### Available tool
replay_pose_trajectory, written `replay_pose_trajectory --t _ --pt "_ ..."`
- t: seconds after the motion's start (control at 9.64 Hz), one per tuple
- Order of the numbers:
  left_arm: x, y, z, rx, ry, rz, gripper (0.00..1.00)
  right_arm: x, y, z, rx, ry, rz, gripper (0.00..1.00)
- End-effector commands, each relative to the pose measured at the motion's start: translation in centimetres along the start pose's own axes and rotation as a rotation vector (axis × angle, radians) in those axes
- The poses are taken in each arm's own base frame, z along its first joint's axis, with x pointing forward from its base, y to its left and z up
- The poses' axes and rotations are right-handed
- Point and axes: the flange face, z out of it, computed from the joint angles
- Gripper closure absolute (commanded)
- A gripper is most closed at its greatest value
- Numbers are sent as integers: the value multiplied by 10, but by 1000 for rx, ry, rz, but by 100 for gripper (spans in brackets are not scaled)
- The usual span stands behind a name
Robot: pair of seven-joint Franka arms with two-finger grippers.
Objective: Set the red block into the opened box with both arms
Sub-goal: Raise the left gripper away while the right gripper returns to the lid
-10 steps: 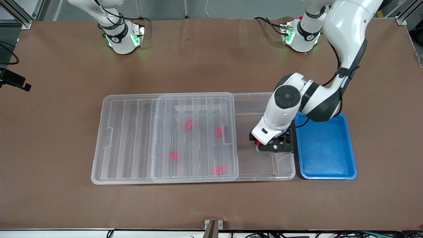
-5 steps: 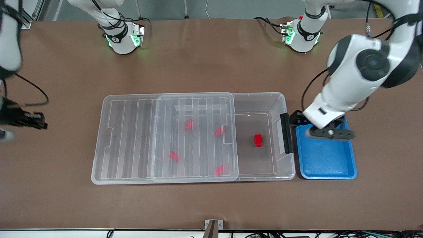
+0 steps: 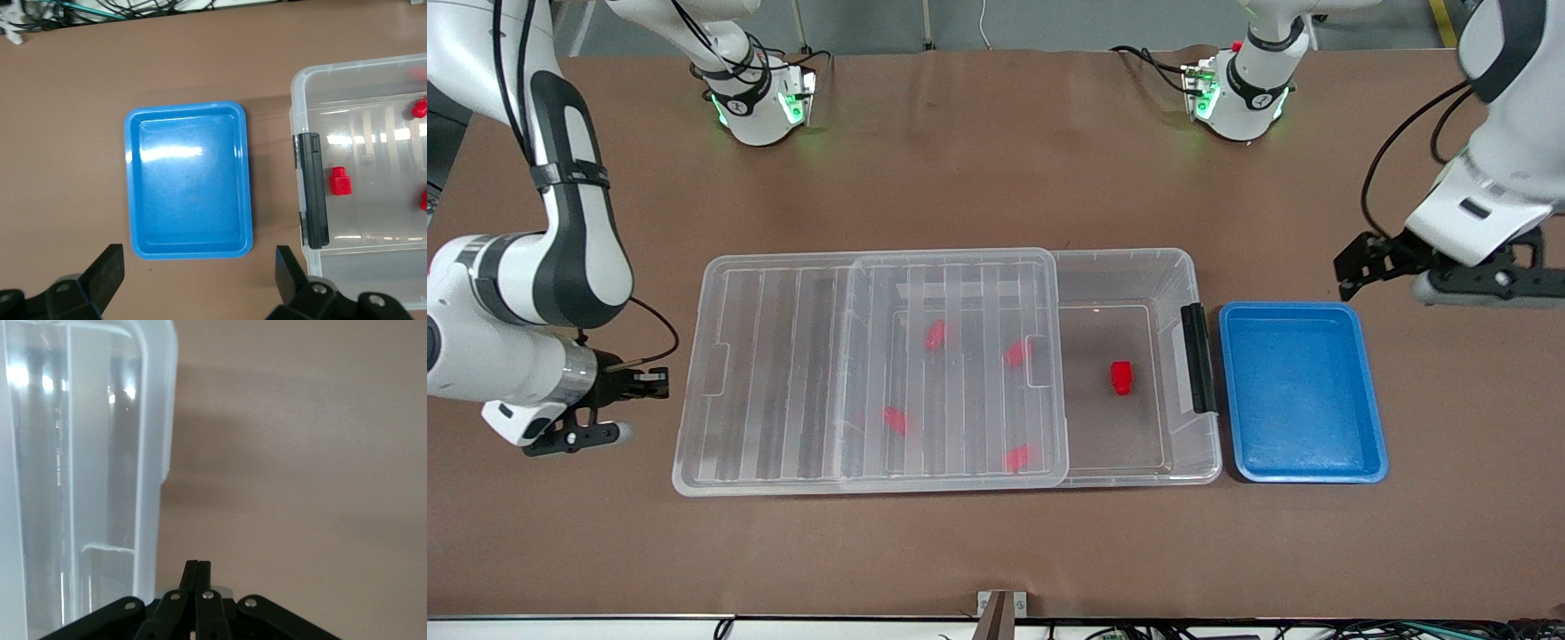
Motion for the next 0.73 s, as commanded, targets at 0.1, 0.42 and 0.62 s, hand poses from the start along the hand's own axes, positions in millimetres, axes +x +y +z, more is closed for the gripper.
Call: replay_pose_trajectory --t 0.1,0.42,0.62 --pt "-9 -27 0 -73 -19 -53 0 5 -8 -1 19 15 -17 100" --pt "-7 -42 -5 -72 -7 -86 0 8 -31 1 64 21 -19 100" --pt "-8 -41 -4 -67 -20 -78 0 12 -44 13 79 6 -26 100"
